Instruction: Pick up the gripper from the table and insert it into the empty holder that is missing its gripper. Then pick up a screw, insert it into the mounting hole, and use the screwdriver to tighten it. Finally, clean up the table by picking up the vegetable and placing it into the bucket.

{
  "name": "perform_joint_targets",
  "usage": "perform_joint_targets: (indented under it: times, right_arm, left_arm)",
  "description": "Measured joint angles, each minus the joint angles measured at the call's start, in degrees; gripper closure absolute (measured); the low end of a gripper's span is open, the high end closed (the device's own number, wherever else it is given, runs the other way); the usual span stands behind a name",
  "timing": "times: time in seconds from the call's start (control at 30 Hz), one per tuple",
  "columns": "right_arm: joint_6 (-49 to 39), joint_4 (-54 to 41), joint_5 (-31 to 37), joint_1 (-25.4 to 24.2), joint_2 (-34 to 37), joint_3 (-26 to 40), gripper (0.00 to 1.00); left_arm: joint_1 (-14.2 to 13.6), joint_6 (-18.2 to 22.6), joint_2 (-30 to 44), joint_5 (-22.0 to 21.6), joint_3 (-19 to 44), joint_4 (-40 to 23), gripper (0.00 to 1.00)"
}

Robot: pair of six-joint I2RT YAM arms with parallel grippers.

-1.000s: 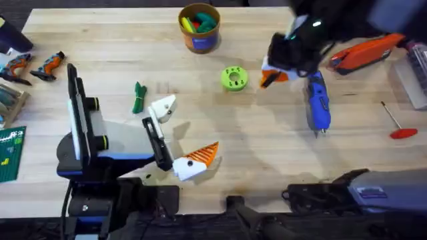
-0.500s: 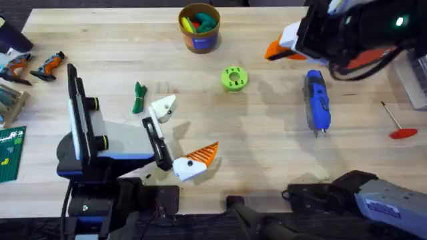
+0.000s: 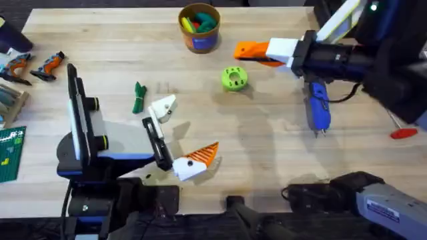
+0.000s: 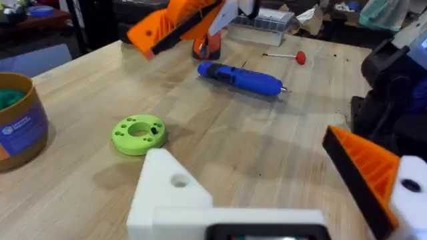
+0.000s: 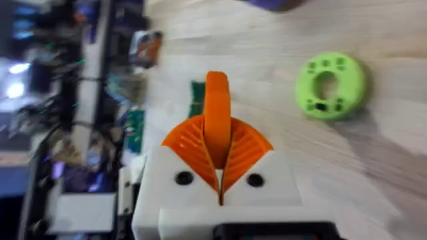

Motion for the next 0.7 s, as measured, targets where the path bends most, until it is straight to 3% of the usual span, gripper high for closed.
perform_joint_targets:
  times: [0.17, 0.4, 0.7]
  right_arm:
    - [3.4, 14.6, -12.5, -2.2, 0.1, -6.3, 0.988]
    - [9.6, 34.9, -21.9, -2.5, 0.1, -15.8, 0.988]
    - [12.2, 37.2, -32.0, -2.5, 0.1, -18.4, 0.988]
  left_arm:
    - [0.0, 0.0, 0.0, 0.0, 0.0, 0.0, 0.015]
    - [0.0, 0.0, 0.0, 0.0, 0.0, 0.0, 0.015]
    - [0.0, 0.0, 0.0, 0.0, 0.0, 0.0, 0.015]
